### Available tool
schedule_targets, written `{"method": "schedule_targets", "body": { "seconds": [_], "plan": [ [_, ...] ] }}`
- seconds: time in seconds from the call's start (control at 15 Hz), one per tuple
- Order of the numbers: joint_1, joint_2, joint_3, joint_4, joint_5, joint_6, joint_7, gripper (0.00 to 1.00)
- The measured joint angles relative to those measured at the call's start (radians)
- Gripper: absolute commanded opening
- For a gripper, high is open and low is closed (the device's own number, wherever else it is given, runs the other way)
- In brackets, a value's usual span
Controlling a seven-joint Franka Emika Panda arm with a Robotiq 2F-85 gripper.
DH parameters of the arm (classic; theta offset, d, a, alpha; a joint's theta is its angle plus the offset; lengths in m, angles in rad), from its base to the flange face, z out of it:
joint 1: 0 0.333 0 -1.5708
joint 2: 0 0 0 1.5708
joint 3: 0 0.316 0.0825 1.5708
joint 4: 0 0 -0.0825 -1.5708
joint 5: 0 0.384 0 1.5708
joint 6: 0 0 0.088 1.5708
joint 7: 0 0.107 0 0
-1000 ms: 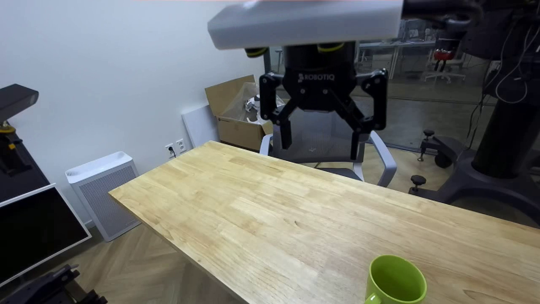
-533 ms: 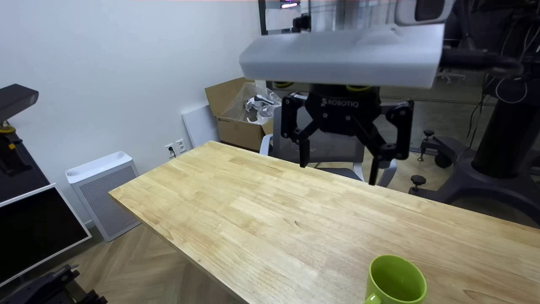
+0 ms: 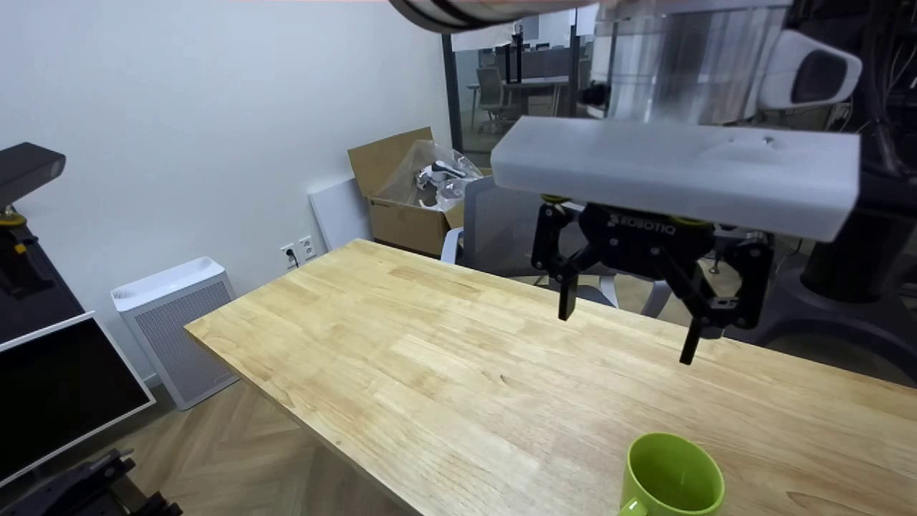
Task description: Move the mug to the left
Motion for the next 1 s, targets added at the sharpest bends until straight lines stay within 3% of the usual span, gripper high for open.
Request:
{"method": "schedule_targets", "body": {
  "seconds": [1.0],
  "plan": [
    [-0.013, 0.055, 0.009, 0.041, 0.0, -0.016, 0.0, 1.0]
  ]
}}
